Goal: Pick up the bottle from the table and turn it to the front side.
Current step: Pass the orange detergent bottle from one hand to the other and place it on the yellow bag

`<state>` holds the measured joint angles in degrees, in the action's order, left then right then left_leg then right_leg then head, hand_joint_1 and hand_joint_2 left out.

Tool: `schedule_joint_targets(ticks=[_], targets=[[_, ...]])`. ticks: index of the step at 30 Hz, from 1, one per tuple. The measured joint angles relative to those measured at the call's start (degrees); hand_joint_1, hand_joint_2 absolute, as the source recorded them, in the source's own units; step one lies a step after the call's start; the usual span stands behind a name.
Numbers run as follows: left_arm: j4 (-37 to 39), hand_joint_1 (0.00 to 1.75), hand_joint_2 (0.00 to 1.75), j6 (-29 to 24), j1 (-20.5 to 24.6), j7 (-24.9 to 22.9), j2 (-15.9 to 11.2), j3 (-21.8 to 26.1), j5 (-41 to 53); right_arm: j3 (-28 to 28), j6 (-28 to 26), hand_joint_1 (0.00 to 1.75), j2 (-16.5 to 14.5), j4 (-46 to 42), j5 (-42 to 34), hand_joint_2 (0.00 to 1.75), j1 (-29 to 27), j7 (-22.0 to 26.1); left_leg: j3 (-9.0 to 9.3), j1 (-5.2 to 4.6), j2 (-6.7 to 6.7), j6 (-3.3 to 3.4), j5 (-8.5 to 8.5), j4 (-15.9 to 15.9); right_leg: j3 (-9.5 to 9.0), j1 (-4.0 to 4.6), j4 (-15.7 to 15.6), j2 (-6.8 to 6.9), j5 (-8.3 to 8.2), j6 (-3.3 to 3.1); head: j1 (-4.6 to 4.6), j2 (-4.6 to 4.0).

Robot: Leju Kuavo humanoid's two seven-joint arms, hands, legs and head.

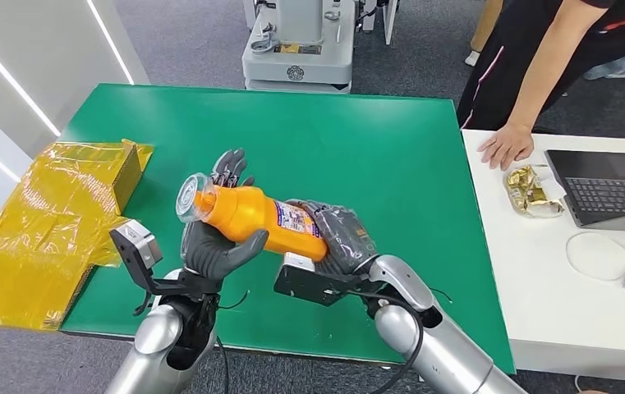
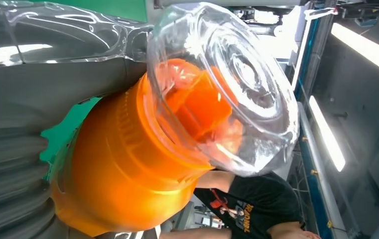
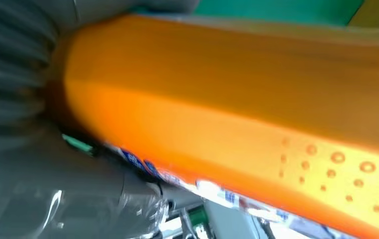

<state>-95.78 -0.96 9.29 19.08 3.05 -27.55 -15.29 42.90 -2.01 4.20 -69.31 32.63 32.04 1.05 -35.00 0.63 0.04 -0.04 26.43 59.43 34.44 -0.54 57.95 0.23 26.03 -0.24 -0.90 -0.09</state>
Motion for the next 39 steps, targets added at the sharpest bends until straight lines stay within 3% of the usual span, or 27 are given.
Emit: schedule_joint_targets(ticks=[10,14,15,33,39], targets=[[0.0,0.0,1.75,-0.33,-0.11,-0.01,-0.82,-0.03,-1.08,2.14,4.33,1.75,1.68,0.0,-2.27,1.75,1.01,1.04,0.0,0.0,0.0,0.0,0.0,0.01,0.0,0.0,0.0,0.0,0.0,0.0,0.0,0.0],[0.0,1.68,1.75,-0.34,-0.11,0.03,-0.89,-0.1,-1.18,2.45,4.49,1.75,2.16,0.0,-2.86,1.75,1.26,1.84,0.0,0.0,0.0,0.0,0.0,0.01,0.0,0.0,0.0,-0.01,0.0,0.0,0.0,0.0],[0.0,1.74,1.75,-0.35,-0.11,0.08,-0.91,-0.17,-1.18,2.47,4.33,1.75,2.25,0.0,-2.96,1.75,1.28,2.12,0.0,0.0,0.0,0.0,0.0,0.01,0.0,0.0,0.0,-0.01,0.0,0.0,-0.01,0.0],[0.0,1.75,1.75,-0.42,0.26,0.81,-1.02,-1.78,-1.33,2.19,-4.19,1.73,3.02,-0.58,-0.87,1.75,-0.74,5.39,0.0,0.0,0.0,0.0,0.0,0.0,0.0,0.0,0.0,0.0,0.0,0.0,-0.01,0.0],[0.0,1.75,1.75,-0.42,0.85,0.81,-0.78,-2.37,-1.43,1.64,-6.8,1.31,3.03,-0.74,-0.64,1.75,-1.64,6.2,0.0,0.0,0.0,0.0,0.0,0.0,0.0,0.0,0.0,0.0,0.0,0.0,0.0,0.0]])
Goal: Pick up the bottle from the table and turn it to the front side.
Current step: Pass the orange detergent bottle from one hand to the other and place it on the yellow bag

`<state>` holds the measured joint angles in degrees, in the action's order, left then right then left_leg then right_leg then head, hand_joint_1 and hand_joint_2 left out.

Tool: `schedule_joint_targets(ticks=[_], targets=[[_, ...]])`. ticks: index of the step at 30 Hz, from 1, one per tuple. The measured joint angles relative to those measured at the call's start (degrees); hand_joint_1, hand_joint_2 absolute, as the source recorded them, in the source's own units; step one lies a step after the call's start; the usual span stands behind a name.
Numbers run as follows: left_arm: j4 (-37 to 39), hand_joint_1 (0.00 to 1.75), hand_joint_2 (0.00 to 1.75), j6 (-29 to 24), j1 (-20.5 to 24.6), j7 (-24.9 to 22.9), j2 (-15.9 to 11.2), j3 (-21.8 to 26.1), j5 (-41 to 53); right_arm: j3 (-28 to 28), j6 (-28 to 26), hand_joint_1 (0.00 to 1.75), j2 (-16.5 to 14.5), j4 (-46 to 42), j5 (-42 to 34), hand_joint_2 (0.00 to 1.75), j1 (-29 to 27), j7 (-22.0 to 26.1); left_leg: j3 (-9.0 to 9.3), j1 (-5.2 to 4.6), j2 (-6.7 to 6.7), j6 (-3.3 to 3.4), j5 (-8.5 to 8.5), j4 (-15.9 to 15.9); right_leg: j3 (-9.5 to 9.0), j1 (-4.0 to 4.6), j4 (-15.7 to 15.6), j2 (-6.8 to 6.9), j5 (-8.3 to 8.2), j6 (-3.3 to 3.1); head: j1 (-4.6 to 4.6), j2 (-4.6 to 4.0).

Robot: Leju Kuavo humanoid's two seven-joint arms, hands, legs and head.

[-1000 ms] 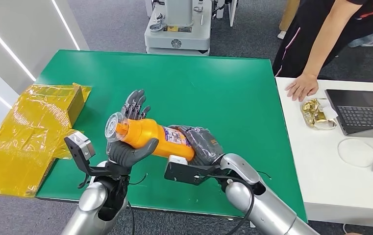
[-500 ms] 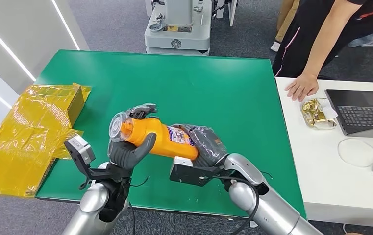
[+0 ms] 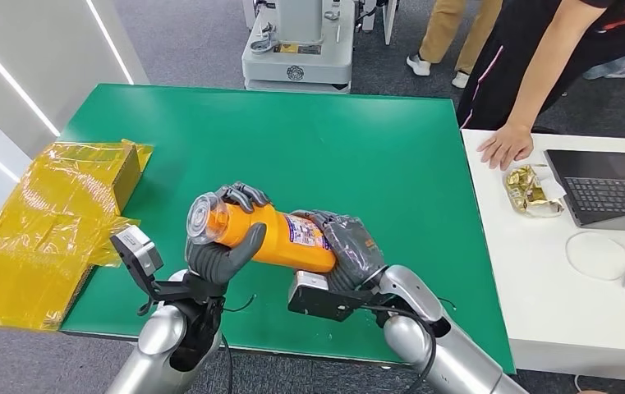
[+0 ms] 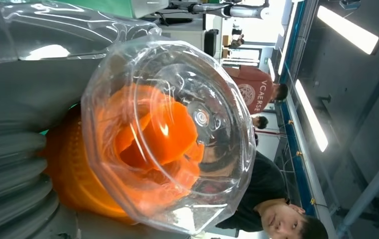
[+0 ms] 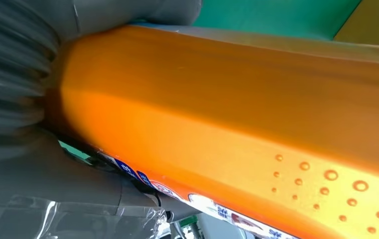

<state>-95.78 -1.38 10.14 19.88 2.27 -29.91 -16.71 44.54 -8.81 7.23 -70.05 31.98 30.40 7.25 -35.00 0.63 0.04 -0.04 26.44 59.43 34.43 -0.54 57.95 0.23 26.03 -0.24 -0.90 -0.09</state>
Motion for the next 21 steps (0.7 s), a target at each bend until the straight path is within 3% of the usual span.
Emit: schedule_joint_targets(ticks=[1,4,5,12,21], targets=[[0.0,1.75,1.75,0.0,0.06,0.0,0.01,-0.08,-0.01,-0.09,-0.2,1.07,0.0,-0.07,-0.01,1.75,-0.14,0.08,0.0,0.0,0.0,0.0,0.0,0.0,0.0,0.0,0.0,0.0,0.0,0.0,0.0,0.0],[0.0,1.75,1.75,0.0,0.13,0.0,0.08,-0.23,-0.01,-0.26,-0.61,0.09,0.0,-0.21,-0.05,1.75,-0.49,0.14,0.0,0.0,0.0,0.0,0.0,0.0,0.0,0.0,0.0,0.0,0.0,0.0,0.0,0.0],[0.0,1.75,1.75,-0.03,0.16,-0.01,0.1,-0.28,0.01,-0.27,-0.72,0.0,0.0,-0.28,-0.08,1.75,-0.6,0.2,0.0,0.0,0.0,0.0,0.0,0.0,0.0,0.0,0.0,0.0,0.0,0.0,0.0,0.0],[0.1,1.75,1.75,-0.6,-0.05,-0.37,-0.09,-0.33,0.09,-1.1,-4.29,0.0,0.0,-3.39,-1.62,1.75,-2.82,1.46,0.0,0.0,-0.01,0.0,0.0,-0.01,0.01,0.0,0.0,0.02,0.01,0.0,0.0,0.0],[0.09,1.75,1.75,-1.63,-1.17,-0.49,-0.38,-0.2,1.67,-4.03,-11.54,0.0,0.0,-13.01,-2.71,1.75,-10.56,4.38,-0.02,0.0,0.0,0.02,0.02,-0.02,0.01,0.0,-0.02,0.01,0.02,0.02,0.0,0.0]])
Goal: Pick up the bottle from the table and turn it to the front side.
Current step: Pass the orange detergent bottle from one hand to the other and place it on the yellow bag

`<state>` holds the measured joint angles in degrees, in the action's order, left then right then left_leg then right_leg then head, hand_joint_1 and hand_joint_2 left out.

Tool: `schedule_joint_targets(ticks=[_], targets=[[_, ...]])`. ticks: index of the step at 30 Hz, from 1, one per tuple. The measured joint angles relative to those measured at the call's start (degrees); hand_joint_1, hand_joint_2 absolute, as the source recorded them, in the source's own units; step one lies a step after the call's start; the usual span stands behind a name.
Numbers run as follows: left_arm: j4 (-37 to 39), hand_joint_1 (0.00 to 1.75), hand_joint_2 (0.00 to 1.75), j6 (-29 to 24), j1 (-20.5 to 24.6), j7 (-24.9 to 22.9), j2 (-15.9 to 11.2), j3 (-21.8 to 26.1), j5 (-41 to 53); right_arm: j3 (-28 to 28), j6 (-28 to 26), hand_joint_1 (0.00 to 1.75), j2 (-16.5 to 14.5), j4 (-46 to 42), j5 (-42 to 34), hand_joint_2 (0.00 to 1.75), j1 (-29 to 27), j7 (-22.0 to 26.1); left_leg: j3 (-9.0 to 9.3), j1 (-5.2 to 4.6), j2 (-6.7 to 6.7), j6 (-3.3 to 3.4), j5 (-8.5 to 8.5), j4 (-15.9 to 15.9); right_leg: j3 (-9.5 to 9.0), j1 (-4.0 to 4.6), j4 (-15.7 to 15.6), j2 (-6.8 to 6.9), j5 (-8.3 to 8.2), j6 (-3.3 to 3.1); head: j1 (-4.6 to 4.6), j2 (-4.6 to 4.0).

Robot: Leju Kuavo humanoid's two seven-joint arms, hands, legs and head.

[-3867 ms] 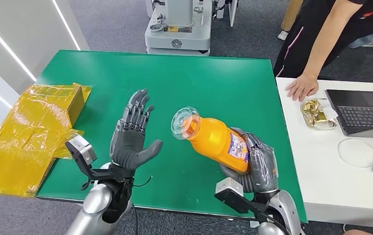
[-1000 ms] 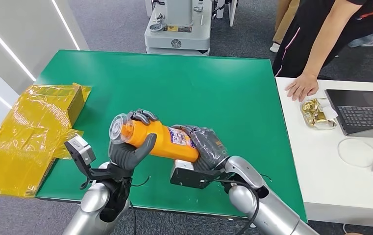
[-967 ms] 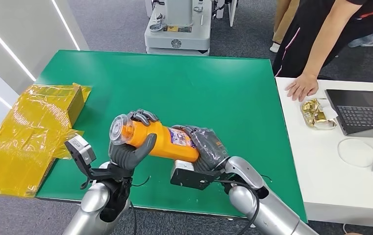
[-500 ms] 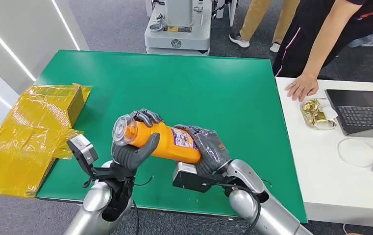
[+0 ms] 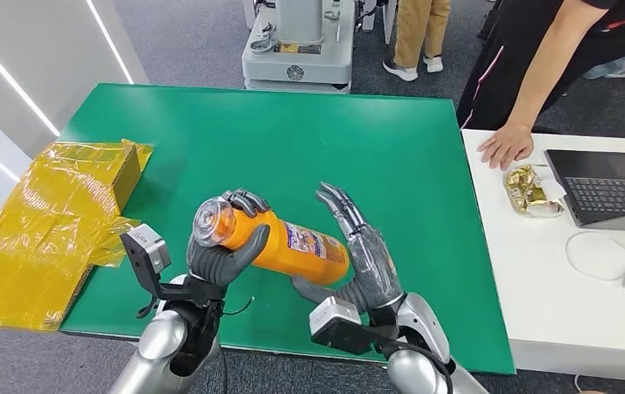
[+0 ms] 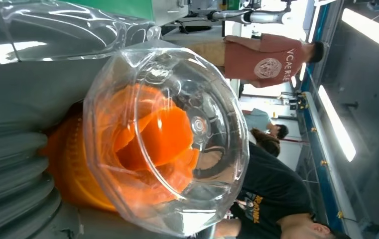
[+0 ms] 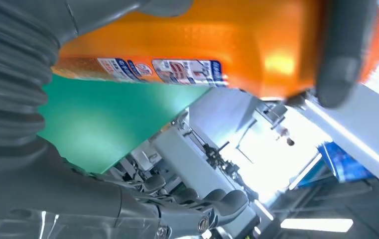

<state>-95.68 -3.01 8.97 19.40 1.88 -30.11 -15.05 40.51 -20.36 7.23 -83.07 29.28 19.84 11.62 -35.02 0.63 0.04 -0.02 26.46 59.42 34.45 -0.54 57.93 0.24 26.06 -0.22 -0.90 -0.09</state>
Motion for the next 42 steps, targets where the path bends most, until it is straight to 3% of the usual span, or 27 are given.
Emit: schedule_joint_targets(ticks=[5,9,17,24,35,42], targets=[[-0.01,1.75,1.75,-0.23,-0.21,-0.02,-0.21,0.67,0.64,-1.31,-3.45,0.0,0.0,-5.99,-2.42,1.75,-4.89,2.95,0.0,0.0,-0.02,0.0,0.0,-0.01,-0.01,0.0,0.0,0.06,0.01,0.0,0.0,0.0],[-0.01,1.75,1.75,-3.98,-0.26,-1.47,-0.37,2.9,3.78,-2.42,-5.59,0.0,-0.01,-12.54,-4.52,1.75,-10.58,3.97,0.0,0.0,-0.01,0.01,0.01,-0.02,0.0,0.0,0.0,0.03,0.01,0.0,-0.01,0.0],[-0.92,1.75,1.75,-10.91,-0.29,-3.06,-2.83,10.26,20.61,-6.15,-3.37,0.0,-0.97,-18.2,-5.97,1.75,-18.25,3.98,0.01,0.01,0.0,0.02,0.01,-0.03,-0.01,0.01,0.02,0.02,0.04,-0.04,-0.01,0.0],[-4.12,1.75,1.75,-11.86,-0.83,-7.74,-6.36,16.13,34.53,-8.46,0.33,0.0,-2.03,-20.95,-8.2,1.75,-21.07,5.51,0.0,0.01,0.0,0.02,0.01,-0.04,-0.01,0.01,0.02,0.02,0.05,-0.04,0.0,0.0],[-6.19,1.75,1.75,-9.76,-0.67,-13.74,-20.09,20.22,47.69,-9.95,0.27,0.0,-2.05,-26.17,-10.04,1.75,-24.68,6.84,0.04,0.03,0.03,-0.01,0.03,-0.05,0.01,0.03,0.03,-0.01,0.12,-0.13,0.0,0.0],[-5.01,1.75,1.75,-3.2,1.47,-16.88,-27.24,19.78,54.72,-10.05,0.27,0.0,-2.05,-27.51,-10.49,1.75,-25.46,7.15,0.04,0.03,0.04,-0.01,0.03,-0.05,0.03,0.02,0.02,-0.02,0.12,-0.13,0.0,0.0]])
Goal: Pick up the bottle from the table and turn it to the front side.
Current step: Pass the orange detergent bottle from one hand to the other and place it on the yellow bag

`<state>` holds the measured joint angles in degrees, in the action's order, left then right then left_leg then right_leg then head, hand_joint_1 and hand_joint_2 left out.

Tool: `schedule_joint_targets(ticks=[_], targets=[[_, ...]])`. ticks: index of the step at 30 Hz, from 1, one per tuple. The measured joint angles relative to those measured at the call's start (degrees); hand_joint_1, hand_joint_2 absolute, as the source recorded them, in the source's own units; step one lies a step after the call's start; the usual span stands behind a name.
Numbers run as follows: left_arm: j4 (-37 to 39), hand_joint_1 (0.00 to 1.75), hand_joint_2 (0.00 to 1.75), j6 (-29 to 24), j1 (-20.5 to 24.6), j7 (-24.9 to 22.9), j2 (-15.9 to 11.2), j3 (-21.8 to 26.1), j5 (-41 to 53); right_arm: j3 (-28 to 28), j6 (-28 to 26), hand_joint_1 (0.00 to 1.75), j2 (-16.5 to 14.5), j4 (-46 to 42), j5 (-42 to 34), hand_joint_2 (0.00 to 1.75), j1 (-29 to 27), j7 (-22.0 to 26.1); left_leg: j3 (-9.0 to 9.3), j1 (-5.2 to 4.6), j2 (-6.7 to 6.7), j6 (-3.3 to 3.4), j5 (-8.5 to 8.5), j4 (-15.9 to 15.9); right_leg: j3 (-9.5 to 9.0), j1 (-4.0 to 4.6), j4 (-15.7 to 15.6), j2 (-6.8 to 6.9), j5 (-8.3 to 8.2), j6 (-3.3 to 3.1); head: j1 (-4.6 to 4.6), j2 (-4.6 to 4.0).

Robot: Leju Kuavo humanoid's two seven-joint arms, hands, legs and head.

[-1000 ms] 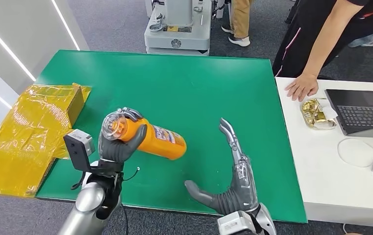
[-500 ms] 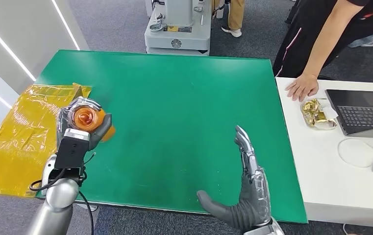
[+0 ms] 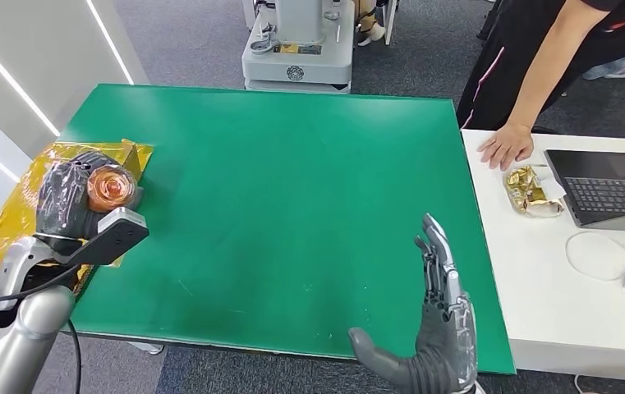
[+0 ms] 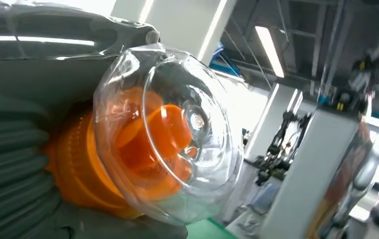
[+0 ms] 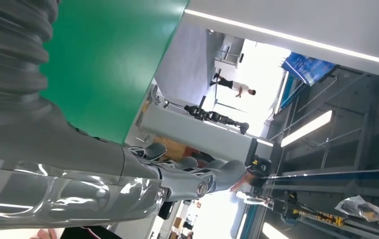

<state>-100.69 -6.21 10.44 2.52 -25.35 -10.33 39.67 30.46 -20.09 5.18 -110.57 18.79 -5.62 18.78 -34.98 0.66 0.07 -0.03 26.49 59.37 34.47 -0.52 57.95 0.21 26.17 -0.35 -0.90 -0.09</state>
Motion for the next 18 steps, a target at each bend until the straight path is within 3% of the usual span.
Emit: schedule_joint_targets(ticks=[9,18], targets=[[9.44,1.75,1.75,16.84,8.01,2.7,-10.21,-8.34,8.07,-0.43,1.92,0.0,-0.01,-0.79,-0.8,1.75,-0.26,0.69,0.02,0.0,0.1,-0.01,0.0,0.0,0.02,0.0,0.0,-0.11,-0.02,-0.02,0.01,0.0],[26.42,1.75,1.75,22.92,18.84,7.12,-12.86,-20.38,14.43,-0.52,3.47,0.0,-0.13,-0.79,-1.65,1.75,0.11,1.01,0.02,0.0,0.13,-0.01,0.0,0.0,0.01,0.0,0.01,-0.14,-0.03,-0.01,0.02,0.0]])
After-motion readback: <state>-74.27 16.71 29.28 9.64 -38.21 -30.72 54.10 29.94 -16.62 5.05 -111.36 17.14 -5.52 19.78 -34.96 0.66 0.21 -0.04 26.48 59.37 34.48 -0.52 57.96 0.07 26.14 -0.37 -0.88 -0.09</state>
